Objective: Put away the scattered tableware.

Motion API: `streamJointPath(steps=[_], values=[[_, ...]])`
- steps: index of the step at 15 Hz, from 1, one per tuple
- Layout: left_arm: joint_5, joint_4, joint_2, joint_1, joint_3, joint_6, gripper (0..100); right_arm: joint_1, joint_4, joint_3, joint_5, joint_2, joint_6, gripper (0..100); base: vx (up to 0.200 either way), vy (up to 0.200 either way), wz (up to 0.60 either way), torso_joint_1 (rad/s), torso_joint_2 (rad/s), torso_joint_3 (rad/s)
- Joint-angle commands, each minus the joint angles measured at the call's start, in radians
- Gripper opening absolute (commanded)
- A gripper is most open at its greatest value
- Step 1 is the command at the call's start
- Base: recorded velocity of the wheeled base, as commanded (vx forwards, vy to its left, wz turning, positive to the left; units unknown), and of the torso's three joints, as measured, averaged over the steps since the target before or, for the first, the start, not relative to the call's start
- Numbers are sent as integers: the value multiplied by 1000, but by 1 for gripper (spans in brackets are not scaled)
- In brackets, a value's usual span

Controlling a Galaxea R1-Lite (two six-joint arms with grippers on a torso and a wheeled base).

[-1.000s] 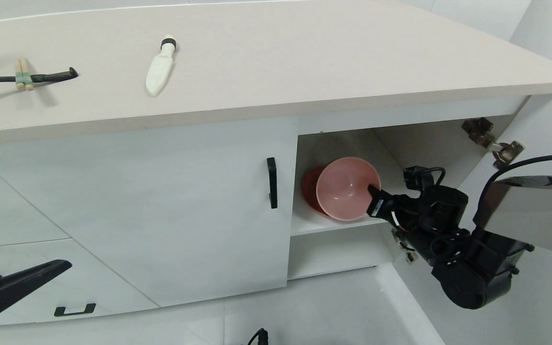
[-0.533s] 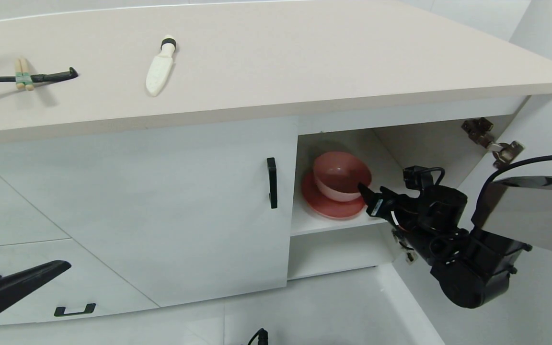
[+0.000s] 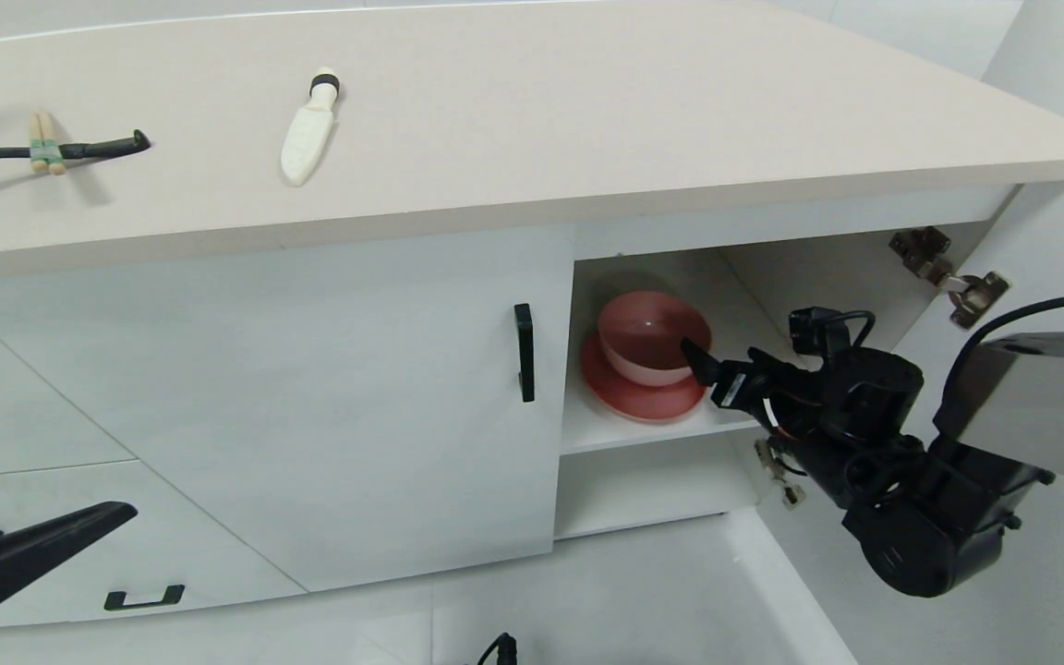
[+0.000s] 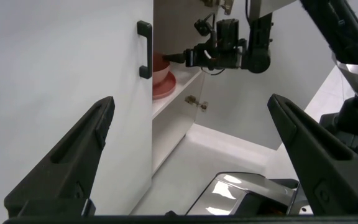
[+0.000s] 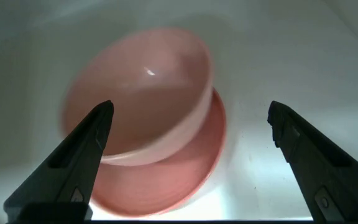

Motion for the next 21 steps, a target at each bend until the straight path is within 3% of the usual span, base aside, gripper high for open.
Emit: streamJointPath(steps=[1,7,13,21], values=[[0,0,0,0,0,-1,100,33,0,76,-1,-81,-8,100,0,0,0,0,0,0],[0,-2,-6,0,-2,1,100,102,0,257,-1,-196,-68,100,0,0,0,0,0,0],[1,3,-3,2,0,-1,100,156,0,531,1,-484,-69,100,0,0,0,0,0,0],[3,3,-25,22,6,-2,100,165,0,619,4,-715,-126,100,0,0,0,0,0,0]])
